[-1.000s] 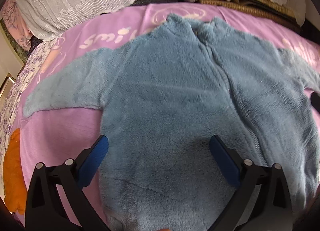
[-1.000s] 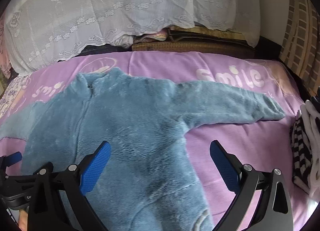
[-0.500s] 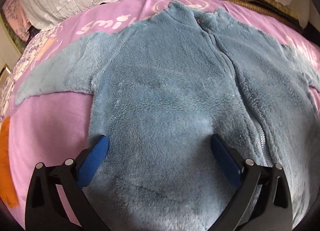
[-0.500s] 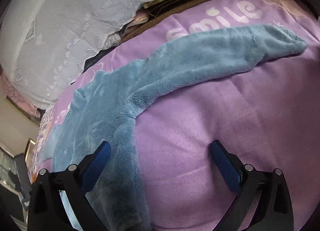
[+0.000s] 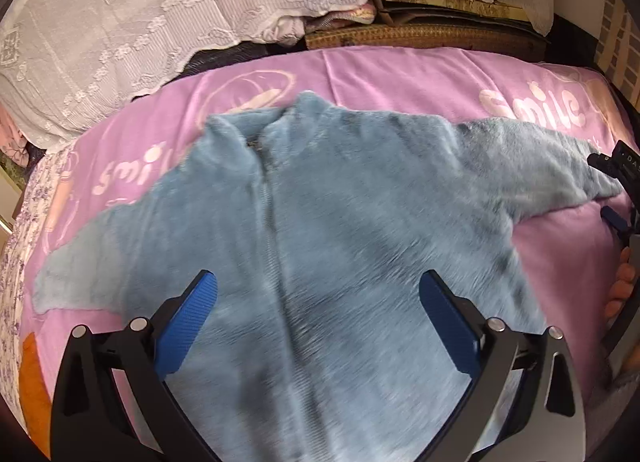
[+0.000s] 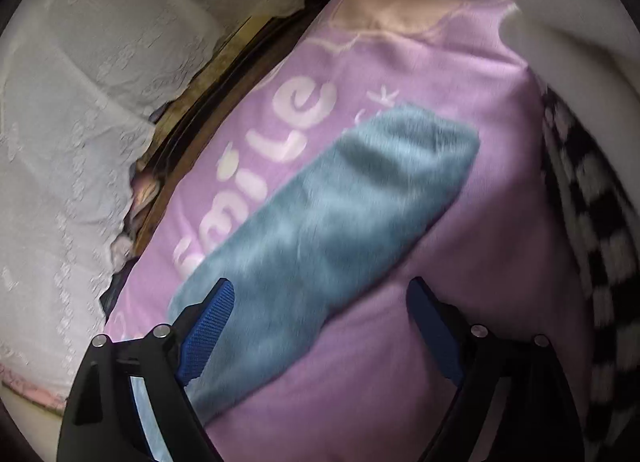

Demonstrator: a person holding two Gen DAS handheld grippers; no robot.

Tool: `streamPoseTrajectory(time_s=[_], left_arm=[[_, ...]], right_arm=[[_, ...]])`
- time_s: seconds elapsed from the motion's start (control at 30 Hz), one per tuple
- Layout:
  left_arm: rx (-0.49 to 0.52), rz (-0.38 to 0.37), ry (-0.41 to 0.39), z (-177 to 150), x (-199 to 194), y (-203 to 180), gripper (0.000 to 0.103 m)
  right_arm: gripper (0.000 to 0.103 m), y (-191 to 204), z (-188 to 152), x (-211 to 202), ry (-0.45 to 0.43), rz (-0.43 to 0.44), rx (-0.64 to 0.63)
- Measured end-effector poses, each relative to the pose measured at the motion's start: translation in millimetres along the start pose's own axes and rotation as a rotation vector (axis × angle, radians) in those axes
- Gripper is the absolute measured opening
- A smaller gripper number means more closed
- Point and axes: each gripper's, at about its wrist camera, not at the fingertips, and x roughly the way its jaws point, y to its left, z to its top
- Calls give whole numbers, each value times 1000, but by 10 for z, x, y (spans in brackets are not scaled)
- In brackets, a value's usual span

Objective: Fold small clothes
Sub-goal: 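Move the right tool to the sleeve cuff beside the right tool, then grasp the sleeve cuff with the right tool and lift it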

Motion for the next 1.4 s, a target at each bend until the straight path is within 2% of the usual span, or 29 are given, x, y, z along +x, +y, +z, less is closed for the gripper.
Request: streamPoseTrajectory(time_s=[0.13, 0.23, 0.3, 0.33, 0.37, 0.4, 0.53, 0.6, 0.67, 0.73, 0.8, 0.93, 1.13, 1.23, 1.4], left_arm=[[-45, 12, 29, 154, 285, -210, 99], [-54, 48, 77, 53, 530, -262, 99], [-72, 21, 110, -32, 700, -234, 99], [-96, -9, 96, -59, 701, -176, 99], [-110, -21, 94, -58, 676, -133, 99], [-115, -30, 99, -52, 666, -107, 99], [-122, -39, 106, -46, 575, 16, 99], [-125, -28, 86, -51, 490, 131, 99], [-123, 21, 50, -54, 381, 316, 99], [-119, 108, 16, -39, 314, 540, 99], [-129, 164, 11, -31, 304, 740, 99], [-172, 187, 22, -81, 341, 1109, 99], [-222, 230, 40, -185, 396, 1584, 99], [-230, 280, 38, -287, 392, 1844, 99], [-296, 332, 47, -508, 470, 2250, 99]], right_arm=[[63, -67, 255, 143, -136, -133, 31], [60, -120, 343, 227, -191, -154, 22], [45, -155, 365, 219, -218, -120, 31], [28, -173, 368, 208, -224, -93, 35], [15, -173, 372, 204, -223, -70, 28], [12, -132, 373, 211, -219, -58, 10], [9, 140, 337, 154, -243, -24, -130], [9, 226, 305, 6, -271, 31, -163], [10, 327, 319, -81, -273, 86, -201], [10, 405, 306, -116, -267, 105, -240], [10, 461, 259, -127, -246, 109, -265], [10, 503, 198, -196, -194, 166, -255], [10, 753, 21, -386, -185, 228, -326], [10, 931, -120, -497, -167, 281, -369], [11, 1251, -326, -567, -144, 302, -452]])
